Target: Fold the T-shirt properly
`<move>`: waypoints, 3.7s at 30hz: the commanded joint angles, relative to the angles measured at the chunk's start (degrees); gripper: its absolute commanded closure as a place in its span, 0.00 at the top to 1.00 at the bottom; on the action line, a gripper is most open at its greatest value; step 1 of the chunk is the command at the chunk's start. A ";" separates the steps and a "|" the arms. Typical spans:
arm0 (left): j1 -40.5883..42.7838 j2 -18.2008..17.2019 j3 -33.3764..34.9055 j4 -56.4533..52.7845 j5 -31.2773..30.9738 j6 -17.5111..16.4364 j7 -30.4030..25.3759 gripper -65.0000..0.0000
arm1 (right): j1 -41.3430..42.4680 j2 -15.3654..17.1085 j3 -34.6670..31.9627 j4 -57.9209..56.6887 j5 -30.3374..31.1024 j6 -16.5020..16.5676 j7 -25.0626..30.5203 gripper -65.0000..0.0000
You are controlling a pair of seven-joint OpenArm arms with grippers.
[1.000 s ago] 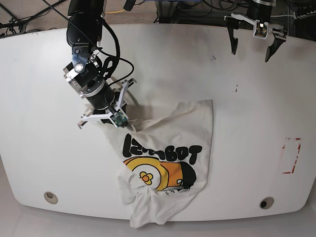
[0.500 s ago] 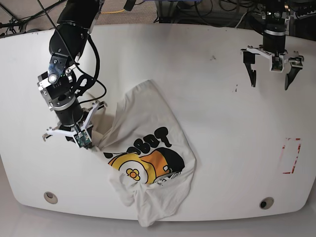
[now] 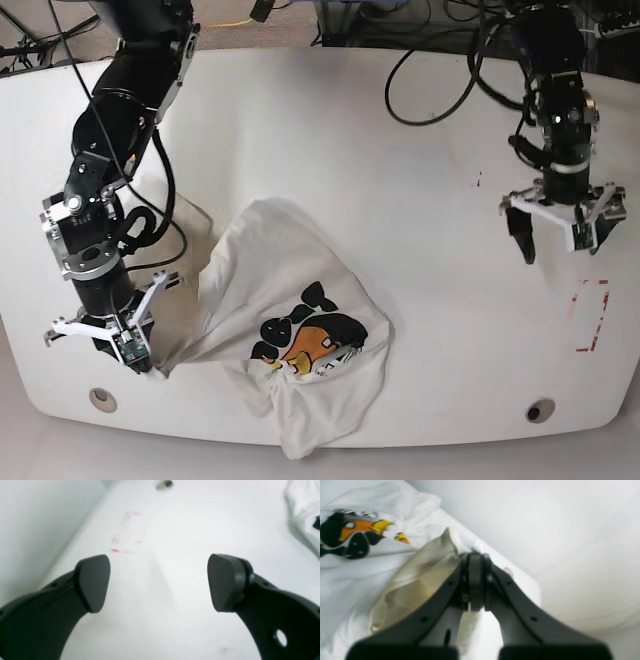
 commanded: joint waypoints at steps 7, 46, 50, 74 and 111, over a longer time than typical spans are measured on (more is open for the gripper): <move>-15.66 6.61 7.11 -5.79 -0.01 -5.55 11.68 0.88 | 2.85 0.82 0.25 1.05 -0.12 -0.58 1.22 0.00; -35.08 15.92 13.61 -68.21 -12.41 -5.38 -17.69 0.87 | 2.59 3.19 0.08 0.79 -0.03 -0.58 1.22 0.00; -34.73 15.92 16.51 -68.38 -19.00 -5.38 -17.60 0.87 | 2.59 3.19 -1.24 0.35 -0.03 -0.58 1.22 0.00; -36.49 15.92 24.60 -79.63 -35.09 -5.38 -21.47 0.11 | 2.50 3.36 -1.06 -0.09 -0.03 -0.58 1.22 0.00; 6.85 2.21 24.69 -14.93 -35.09 -5.55 1.74 0.02 | -12.62 0.20 17.75 0.08 0.58 -0.58 1.22 0.00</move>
